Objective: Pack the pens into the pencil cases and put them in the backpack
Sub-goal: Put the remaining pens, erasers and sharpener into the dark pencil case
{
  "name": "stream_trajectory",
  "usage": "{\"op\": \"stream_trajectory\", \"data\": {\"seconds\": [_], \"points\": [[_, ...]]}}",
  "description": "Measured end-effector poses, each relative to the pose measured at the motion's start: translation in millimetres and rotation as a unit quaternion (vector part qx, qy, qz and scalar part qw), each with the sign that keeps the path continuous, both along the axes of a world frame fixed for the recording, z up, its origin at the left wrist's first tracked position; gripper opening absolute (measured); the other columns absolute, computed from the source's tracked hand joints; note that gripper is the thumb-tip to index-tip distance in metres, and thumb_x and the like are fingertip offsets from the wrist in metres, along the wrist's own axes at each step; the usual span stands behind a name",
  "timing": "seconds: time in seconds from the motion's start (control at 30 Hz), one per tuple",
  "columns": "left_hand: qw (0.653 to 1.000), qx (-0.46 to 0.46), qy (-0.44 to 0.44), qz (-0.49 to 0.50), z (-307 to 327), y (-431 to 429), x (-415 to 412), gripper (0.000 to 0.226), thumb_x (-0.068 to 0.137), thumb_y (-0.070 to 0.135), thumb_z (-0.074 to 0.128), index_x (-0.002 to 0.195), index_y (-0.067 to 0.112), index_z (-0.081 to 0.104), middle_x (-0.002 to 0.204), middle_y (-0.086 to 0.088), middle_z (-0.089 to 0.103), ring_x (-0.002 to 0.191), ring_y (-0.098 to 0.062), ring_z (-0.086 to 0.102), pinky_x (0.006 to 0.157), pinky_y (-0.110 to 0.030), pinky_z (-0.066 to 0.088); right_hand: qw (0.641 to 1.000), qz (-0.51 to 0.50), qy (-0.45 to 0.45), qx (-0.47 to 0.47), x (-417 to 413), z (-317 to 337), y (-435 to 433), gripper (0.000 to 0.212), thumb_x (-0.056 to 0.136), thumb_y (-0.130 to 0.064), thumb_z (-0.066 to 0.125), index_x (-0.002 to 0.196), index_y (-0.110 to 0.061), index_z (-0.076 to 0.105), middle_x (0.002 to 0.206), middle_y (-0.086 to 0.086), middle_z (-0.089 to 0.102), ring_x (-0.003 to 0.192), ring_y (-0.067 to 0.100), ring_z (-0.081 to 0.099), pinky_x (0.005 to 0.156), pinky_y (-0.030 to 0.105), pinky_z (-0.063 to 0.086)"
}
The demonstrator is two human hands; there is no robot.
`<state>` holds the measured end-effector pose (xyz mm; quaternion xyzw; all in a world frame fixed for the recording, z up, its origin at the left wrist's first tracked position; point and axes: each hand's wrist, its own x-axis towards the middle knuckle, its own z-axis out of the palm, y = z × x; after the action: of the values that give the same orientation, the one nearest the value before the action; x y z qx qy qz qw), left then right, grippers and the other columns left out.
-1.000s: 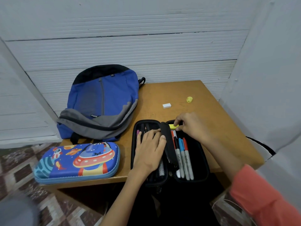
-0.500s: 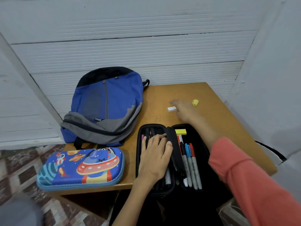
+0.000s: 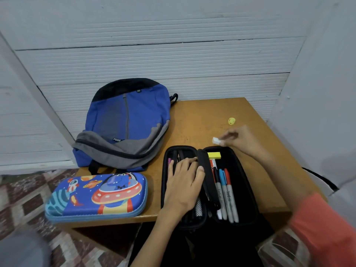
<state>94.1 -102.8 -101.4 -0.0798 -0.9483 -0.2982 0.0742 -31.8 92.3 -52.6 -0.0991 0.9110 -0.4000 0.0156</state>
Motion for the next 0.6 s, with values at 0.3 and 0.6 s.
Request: {"op": "stream_trajectory", "data": {"seconds": [0.3,0.6], "points": [[1.0,-0.004,0.0,0.0,3,0,2,0.066,0.091,0.051,0.0,0.124,0.032,0.054,0.132,0.017,0.047,0.132,0.002,0.03,0.121,-0.041,0.005,0.991,0.065,-0.013,0.112,40,-14,-9,0.017,0.076,-0.006,0.079,0.093,-0.01,0.076,0.079,-0.005,0.07,0.064,0.001,0.062,0.06,0.008,0.044],[1.0,0.004,-0.002,0.0,2,0,1,0.066,0.09,0.051,0.001,0.125,0.032,0.054,0.13,0.019,0.047,0.132,0.004,0.03,0.121,-0.041,0.005,0.987,0.043,0.042,0.15,39,-22,-24,0.02,0.076,-0.01,0.08,0.096,-0.007,0.075,0.091,0.005,0.071,0.068,0.006,0.06,0.062,0.013,0.047]]}}
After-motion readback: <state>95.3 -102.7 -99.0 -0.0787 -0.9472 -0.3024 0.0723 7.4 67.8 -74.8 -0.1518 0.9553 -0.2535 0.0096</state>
